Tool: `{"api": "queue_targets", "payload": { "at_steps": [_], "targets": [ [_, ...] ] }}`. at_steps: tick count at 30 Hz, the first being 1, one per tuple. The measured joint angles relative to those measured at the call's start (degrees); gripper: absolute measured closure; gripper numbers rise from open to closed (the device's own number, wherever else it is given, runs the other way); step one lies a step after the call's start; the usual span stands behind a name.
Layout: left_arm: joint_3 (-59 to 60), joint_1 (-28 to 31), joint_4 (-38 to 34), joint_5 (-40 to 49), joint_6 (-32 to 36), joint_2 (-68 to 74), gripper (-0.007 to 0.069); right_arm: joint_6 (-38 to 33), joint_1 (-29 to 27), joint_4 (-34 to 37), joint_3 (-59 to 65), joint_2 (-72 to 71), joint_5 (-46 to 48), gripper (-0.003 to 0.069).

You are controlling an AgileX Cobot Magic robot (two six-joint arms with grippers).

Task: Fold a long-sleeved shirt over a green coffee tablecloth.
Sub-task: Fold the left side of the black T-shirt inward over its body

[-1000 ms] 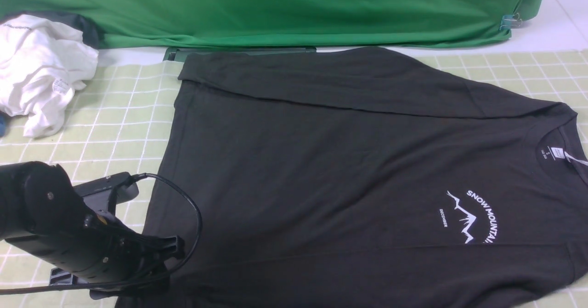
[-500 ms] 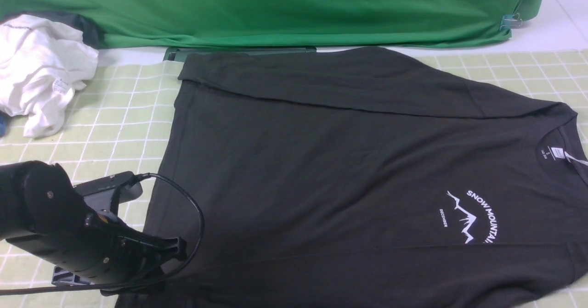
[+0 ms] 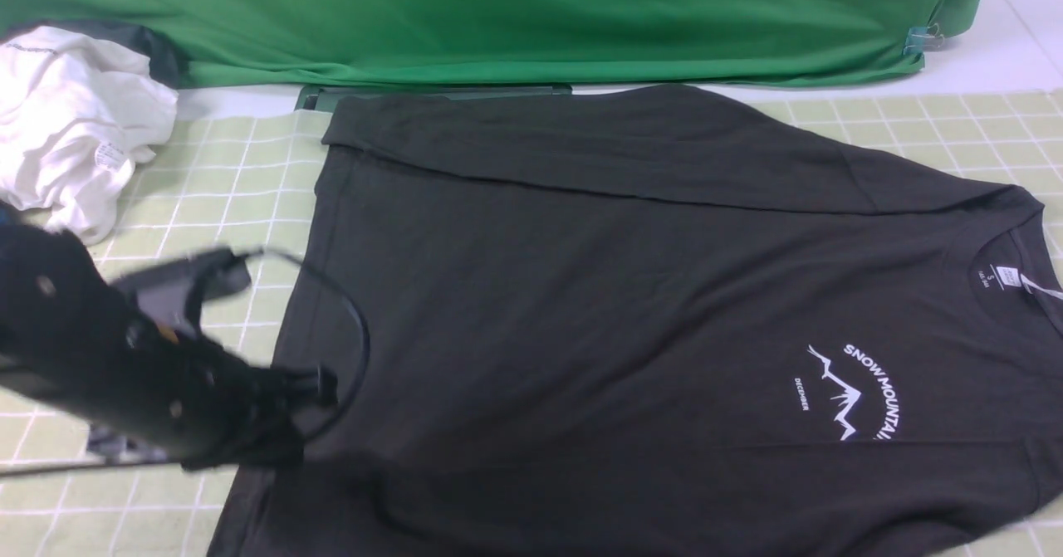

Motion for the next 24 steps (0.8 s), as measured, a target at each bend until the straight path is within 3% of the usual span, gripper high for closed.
{"api": "queue_targets", "payload": {
  "at_steps": [10,14,19,24],
  "targets": [
    [-23.64,0.00,6.81,7.54,-5.02,0.43,0.0599,-0.05,0.00,0.00,0.00,0.00,-0.05,0.0517],
    [-31.00,0.00,8.03,7.07,-5.47,8.64,0.0599,-0.05,0.00,0.00,0.00,0.00,-0.05,0.0512],
    [-37.35,0.00,14.53,4.99,-5.52,18.76,0.0599,-0.05,0.00,0.00,0.00,0.05,-0.05,0.0503],
    [-42.01,0.00,15.26,3.41,-5.59,26.41,0.0599,-0.05,0.00,0.00,0.00,0.05,-0.05,0.0496]
  ]
}}
